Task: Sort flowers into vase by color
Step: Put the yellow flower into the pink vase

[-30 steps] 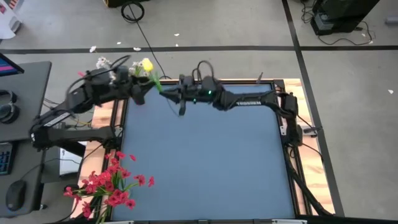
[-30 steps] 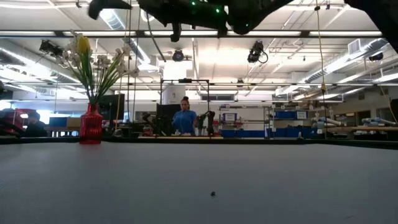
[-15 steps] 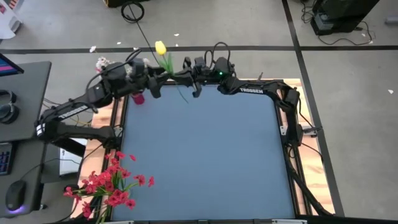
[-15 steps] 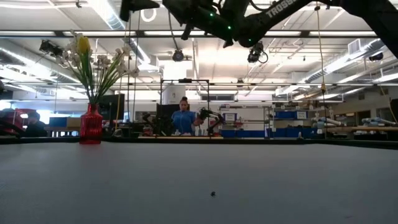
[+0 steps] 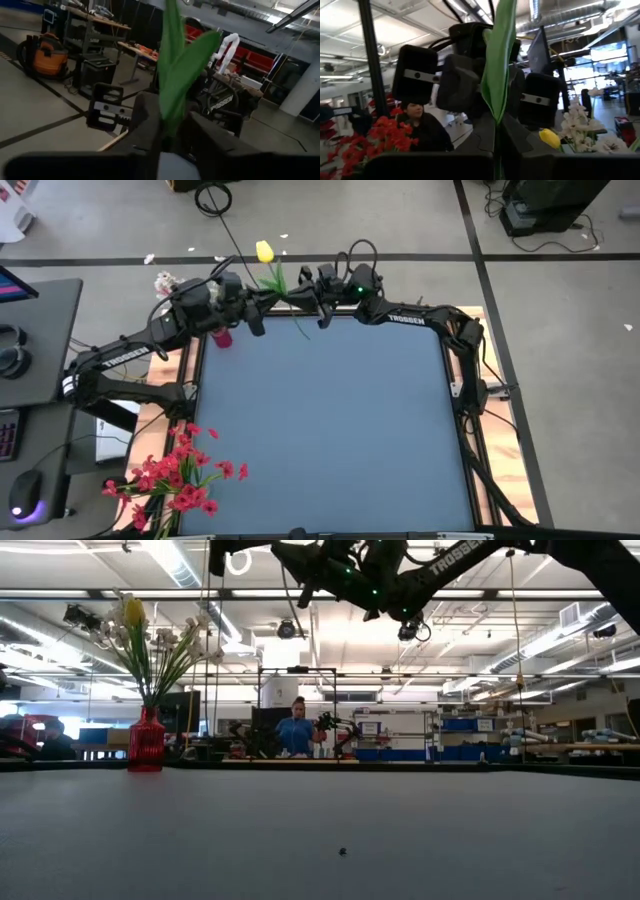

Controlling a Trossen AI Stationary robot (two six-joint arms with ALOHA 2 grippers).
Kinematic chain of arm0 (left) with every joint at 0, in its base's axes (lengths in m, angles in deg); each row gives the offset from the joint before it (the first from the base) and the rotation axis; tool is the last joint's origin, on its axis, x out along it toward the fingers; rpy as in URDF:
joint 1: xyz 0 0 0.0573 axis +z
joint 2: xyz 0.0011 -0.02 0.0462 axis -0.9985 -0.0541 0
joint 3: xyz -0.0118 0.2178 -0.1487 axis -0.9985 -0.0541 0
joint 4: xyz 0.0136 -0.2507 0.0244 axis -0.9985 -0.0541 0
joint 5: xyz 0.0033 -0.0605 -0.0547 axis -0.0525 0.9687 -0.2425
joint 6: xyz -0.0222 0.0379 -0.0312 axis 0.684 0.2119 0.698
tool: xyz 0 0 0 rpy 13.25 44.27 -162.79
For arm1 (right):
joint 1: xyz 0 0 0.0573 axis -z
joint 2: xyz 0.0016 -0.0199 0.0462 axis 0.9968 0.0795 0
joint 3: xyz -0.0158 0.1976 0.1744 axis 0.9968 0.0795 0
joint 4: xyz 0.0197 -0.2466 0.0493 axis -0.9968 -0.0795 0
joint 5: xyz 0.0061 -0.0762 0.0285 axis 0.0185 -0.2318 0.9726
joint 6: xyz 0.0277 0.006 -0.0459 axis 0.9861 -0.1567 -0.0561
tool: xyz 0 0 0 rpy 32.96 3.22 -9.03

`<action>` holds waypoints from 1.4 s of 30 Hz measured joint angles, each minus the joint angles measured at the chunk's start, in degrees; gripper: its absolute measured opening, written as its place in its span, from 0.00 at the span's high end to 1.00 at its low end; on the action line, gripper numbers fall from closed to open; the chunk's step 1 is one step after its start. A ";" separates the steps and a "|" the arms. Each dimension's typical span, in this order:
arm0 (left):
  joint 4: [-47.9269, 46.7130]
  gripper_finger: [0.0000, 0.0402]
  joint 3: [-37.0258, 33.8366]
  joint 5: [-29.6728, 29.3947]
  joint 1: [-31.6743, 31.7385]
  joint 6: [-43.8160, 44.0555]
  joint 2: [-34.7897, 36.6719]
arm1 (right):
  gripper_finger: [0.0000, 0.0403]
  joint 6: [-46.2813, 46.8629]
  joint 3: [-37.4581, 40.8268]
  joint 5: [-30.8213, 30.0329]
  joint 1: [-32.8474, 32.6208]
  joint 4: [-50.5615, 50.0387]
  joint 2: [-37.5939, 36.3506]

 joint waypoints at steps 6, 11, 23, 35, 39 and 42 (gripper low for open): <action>0.94 0.96 0.00 -0.19 0.05 -0.95 -0.85 | 0.96 0.29 -0.01 3.99 0.41 0.14 0.00; 1.54 0.94 0.00 0.07 0.05 -0.90 -1.25 | 0.95 0.24 0.00 4.27 0.48 0.00 0.00; 1.47 0.48 0.00 0.09 0.44 0.13 -1.33 | 0.95 -0.37 0.02 4.22 0.72 -0.99 0.04; 1.16 0.95 0.00 0.11 0.44 -3.43 -1.31 | 0.94 -1.90 0.02 4.95 0.61 -2.96 0.04; 0.98 0.98 -0.04 0.07 0.46 -7.02 -1.31 | 0.86 -1.43 0.00 4.99 0.61 -4.12 0.04; -0.57 0.99 -0.02 -0.66 0.44 -9.51 -0.83 | 0.76 -0.31 0.02 4.57 1.17 -7.48 0.04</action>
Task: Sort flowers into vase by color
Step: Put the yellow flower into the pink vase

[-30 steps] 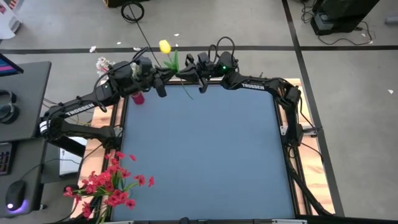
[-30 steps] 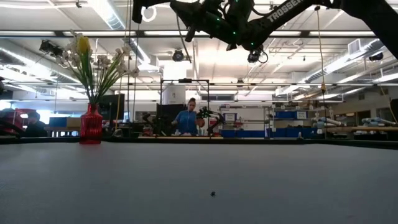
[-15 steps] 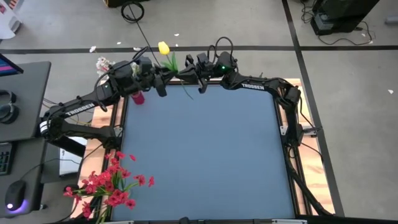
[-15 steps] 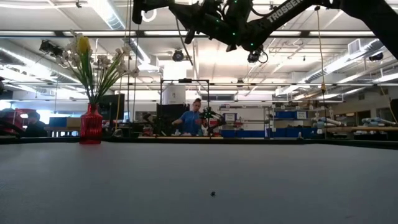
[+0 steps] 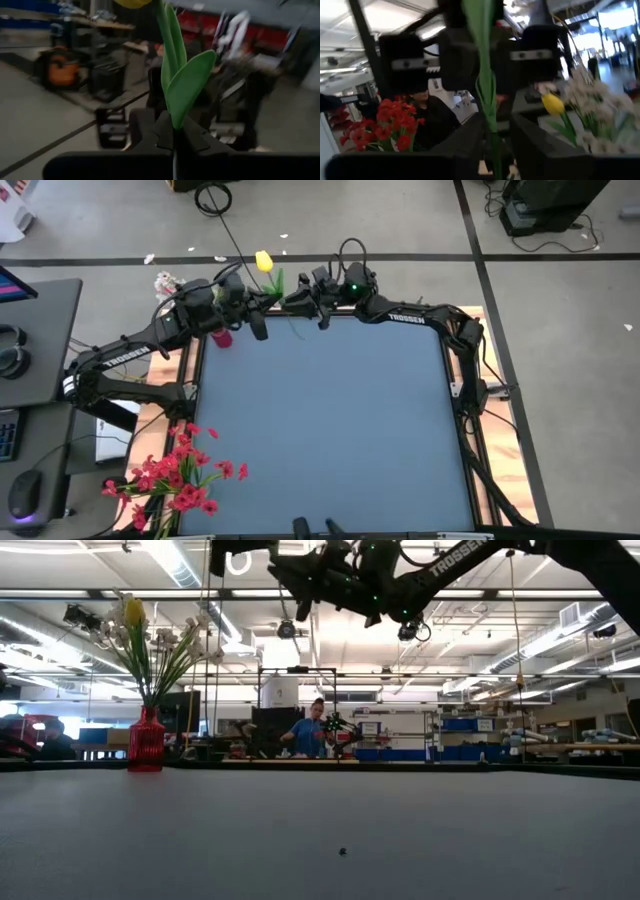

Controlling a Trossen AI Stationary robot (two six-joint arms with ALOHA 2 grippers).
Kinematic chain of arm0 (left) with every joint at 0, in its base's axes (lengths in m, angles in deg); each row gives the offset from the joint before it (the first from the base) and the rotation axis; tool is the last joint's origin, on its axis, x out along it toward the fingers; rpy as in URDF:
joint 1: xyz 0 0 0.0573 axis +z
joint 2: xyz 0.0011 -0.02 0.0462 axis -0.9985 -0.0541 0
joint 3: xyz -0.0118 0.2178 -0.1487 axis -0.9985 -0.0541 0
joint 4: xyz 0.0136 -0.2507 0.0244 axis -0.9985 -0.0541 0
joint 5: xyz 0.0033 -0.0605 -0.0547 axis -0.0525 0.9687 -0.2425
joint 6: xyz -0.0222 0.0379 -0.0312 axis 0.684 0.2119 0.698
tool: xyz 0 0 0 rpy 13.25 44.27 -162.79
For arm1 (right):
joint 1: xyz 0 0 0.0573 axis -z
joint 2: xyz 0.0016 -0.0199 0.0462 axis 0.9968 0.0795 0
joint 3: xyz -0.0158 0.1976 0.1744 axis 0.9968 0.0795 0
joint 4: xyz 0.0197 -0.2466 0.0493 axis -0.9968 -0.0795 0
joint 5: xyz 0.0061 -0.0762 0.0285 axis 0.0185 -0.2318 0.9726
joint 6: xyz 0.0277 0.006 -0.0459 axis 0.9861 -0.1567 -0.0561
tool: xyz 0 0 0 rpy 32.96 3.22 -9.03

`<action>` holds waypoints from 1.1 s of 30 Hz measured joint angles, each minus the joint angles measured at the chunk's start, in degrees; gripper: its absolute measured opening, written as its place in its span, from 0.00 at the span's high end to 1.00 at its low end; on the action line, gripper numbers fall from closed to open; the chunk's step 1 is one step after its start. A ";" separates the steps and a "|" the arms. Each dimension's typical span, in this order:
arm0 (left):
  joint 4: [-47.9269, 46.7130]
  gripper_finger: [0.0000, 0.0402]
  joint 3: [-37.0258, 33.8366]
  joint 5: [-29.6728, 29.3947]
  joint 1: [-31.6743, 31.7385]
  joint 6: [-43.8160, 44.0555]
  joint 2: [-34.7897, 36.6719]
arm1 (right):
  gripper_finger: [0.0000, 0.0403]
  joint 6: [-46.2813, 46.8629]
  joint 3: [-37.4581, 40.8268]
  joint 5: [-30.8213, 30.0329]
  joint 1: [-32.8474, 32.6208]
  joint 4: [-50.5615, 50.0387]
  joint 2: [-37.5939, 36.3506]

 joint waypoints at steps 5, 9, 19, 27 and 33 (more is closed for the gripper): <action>-13.34 0.99 4.05 -5.95 -0.03 -7.14 2.44 | 0.62 6.08 0.00 0.56 3.40 -6.98 0.00; -24.81 0.99 9.48 -11.24 -0.03 -11.22 3.88 | 0.57 7.05 0.02 3.91 5.84 -11.92 0.02; -32.54 1.00 1.63 -28.78 -3.47 -7.09 16.22 | 0.58 7.82 1.37 7.60 8.22 -13.77 0.02; -26.83 1.00 -8.44 -36.79 -5.28 -13.89 25.42 | 0.58 7.56 2.21 7.53 8.11 -14.68 0.02; -21.66 1.00 -14.63 -43.10 -5.25 -17.50 30.62 | 0.58 7.72 2.21 5.64 8.14 -15.28 0.02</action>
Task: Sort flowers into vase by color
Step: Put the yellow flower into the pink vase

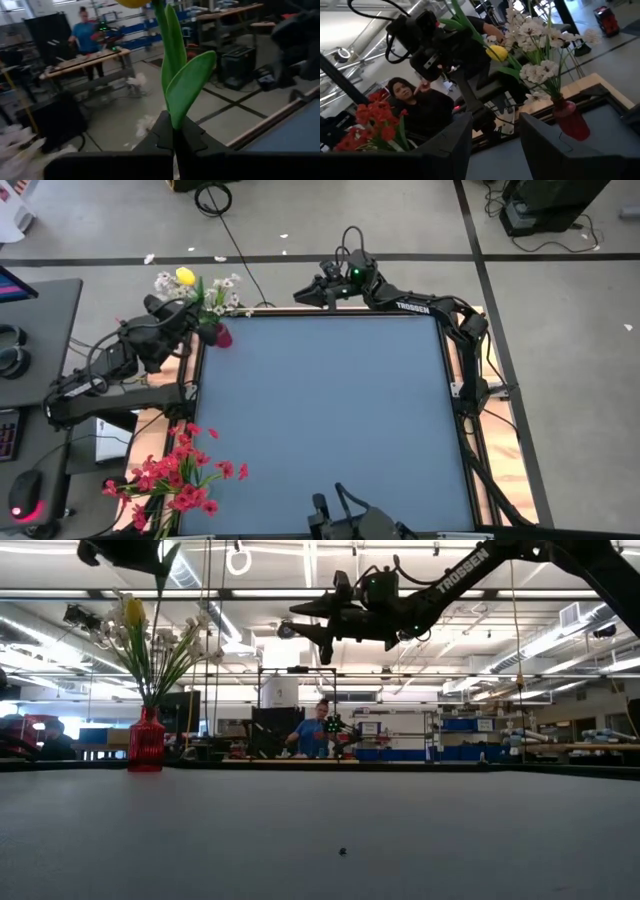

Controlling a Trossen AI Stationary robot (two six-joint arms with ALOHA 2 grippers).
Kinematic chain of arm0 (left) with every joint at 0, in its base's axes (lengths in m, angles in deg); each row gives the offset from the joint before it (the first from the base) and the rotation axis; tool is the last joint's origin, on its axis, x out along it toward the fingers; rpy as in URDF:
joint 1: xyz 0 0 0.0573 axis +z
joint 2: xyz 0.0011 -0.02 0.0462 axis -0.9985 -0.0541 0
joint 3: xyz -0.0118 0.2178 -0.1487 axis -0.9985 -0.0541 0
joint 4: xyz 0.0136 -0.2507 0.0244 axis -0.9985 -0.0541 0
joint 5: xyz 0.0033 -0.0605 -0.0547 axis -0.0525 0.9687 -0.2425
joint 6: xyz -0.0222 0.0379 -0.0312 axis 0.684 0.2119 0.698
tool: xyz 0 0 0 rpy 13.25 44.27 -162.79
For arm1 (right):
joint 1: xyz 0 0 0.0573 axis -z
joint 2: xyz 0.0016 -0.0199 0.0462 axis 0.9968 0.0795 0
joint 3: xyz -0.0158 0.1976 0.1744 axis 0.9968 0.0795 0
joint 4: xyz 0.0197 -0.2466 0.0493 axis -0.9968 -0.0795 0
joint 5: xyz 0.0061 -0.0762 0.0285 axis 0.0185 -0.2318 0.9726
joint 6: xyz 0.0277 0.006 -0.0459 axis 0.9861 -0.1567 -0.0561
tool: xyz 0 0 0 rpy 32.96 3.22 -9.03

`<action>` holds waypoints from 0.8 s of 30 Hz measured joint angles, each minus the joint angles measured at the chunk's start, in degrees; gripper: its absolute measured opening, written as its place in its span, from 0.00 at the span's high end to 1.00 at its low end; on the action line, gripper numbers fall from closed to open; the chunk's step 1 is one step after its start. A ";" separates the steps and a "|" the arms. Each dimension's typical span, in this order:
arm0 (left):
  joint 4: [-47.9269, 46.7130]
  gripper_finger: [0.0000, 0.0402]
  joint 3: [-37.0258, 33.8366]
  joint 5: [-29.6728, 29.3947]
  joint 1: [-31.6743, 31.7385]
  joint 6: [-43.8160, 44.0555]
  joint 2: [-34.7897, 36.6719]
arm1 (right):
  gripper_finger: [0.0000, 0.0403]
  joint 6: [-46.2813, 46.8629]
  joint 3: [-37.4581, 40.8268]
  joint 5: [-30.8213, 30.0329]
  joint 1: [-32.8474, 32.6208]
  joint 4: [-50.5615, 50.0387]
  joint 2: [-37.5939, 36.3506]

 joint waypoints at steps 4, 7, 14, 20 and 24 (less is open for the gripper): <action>0.14 1.00 -0.84 -2.43 0.02 -0.02 0.93 | 0.58 -0.14 0.02 -1.02 0.00 -0.61 0.00; 0.13 1.00 -0.95 -3.65 0.43 -0.71 0.85 | 0.58 -0.21 0.02 -1.20 0.00 -0.51 0.00; 1.40 1.00 -1.51 -3.84 3.66 0.43 0.60 | 0.58 -0.55 0.02 -1.66 0.00 -0.56 0.00; 3.76 1.00 -4.32 -3.69 5.93 3.08 0.00 | 0.58 -0.71 0.02 -1.27 -0.04 -0.57 0.00; 8.46 1.00 -7.43 -3.66 6.35 3.41 -0.21 | 0.58 -0.73 0.02 -0.87 -0.08 -0.55 0.00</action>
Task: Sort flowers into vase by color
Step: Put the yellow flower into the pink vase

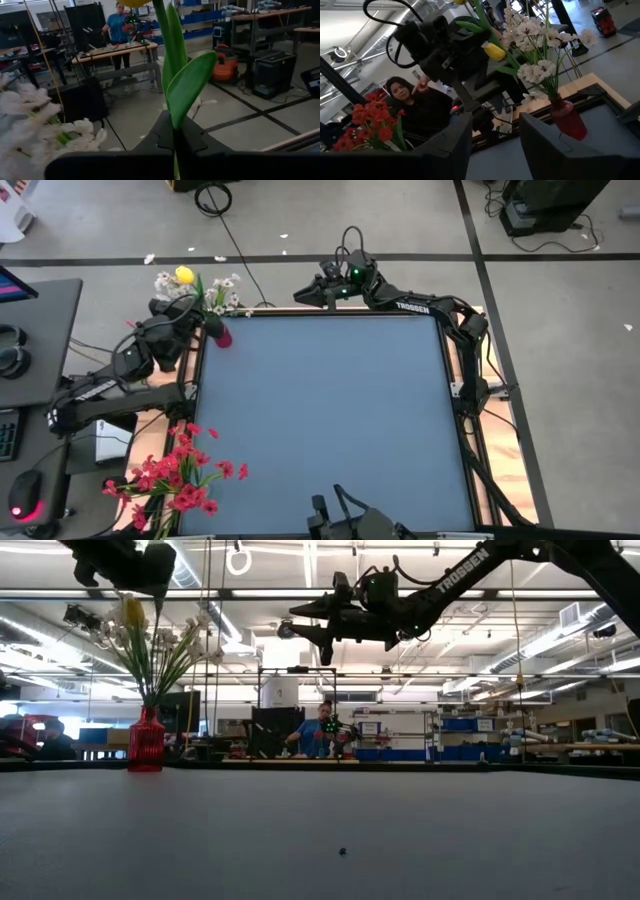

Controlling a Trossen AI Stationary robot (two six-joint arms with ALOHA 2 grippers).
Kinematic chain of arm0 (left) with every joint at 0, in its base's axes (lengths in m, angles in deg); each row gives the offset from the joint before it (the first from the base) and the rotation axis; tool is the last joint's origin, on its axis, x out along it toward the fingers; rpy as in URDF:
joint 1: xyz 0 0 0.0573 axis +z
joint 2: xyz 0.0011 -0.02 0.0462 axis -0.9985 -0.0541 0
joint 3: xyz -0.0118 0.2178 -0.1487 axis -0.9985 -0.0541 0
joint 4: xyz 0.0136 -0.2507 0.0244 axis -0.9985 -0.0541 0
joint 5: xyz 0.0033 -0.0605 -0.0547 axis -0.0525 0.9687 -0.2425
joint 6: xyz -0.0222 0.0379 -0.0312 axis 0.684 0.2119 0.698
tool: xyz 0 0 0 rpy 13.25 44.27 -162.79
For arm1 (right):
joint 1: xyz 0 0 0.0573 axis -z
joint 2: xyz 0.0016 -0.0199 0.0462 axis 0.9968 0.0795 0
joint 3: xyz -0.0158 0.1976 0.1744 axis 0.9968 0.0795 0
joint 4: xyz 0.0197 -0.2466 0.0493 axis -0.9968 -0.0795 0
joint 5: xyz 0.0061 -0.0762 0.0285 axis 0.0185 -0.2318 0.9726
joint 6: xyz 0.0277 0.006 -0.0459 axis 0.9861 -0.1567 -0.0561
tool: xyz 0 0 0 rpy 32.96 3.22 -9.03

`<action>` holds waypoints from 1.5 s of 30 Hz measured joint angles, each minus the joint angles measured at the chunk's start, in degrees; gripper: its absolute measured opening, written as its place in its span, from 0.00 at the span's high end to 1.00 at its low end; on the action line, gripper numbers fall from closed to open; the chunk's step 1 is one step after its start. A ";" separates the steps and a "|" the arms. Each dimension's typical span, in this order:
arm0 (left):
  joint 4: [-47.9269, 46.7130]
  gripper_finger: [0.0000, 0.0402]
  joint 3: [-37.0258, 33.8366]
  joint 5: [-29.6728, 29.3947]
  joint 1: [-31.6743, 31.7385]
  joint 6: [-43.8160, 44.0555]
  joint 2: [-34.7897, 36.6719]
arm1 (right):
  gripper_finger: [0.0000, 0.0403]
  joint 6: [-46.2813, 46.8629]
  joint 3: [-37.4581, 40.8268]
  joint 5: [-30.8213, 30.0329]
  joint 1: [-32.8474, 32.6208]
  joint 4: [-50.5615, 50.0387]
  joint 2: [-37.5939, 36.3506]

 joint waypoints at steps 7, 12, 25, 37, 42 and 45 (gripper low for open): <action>3.66 1.00 -1.75 -0.07 0.58 -1.75 -0.05 | 0.58 0.02 0.00 1.41 0.02 -0.06 0.00; 2.97 1.00 -1.75 -1.59 0.58 -0.10 -0.03 | 0.58 -0.65 0.00 1.40 0.01 -1.20 0.00; 3.81 1.00 -1.75 -4.51 2.83 4.76 -2.76 | 0.58 -2.14 0.00 1.40 0.02 -3.06 0.00; 2.76 1.00 -1.71 -3.73 7.30 7.48 -8.25 | 0.58 -2.54 0.00 1.86 0.01 -3.61 -0.02; 2.63 0.97 -1.65 -3.73 7.29 9.23 -10.36 | 0.58 -2.77 0.00 2.59 0.02 -3.78 -0.02; 2.08 0.96 -1.65 -3.74 7.29 10.43 -11.33 | 0.58 -3.39 0.00 3.04 0.02 -4.45 -0.02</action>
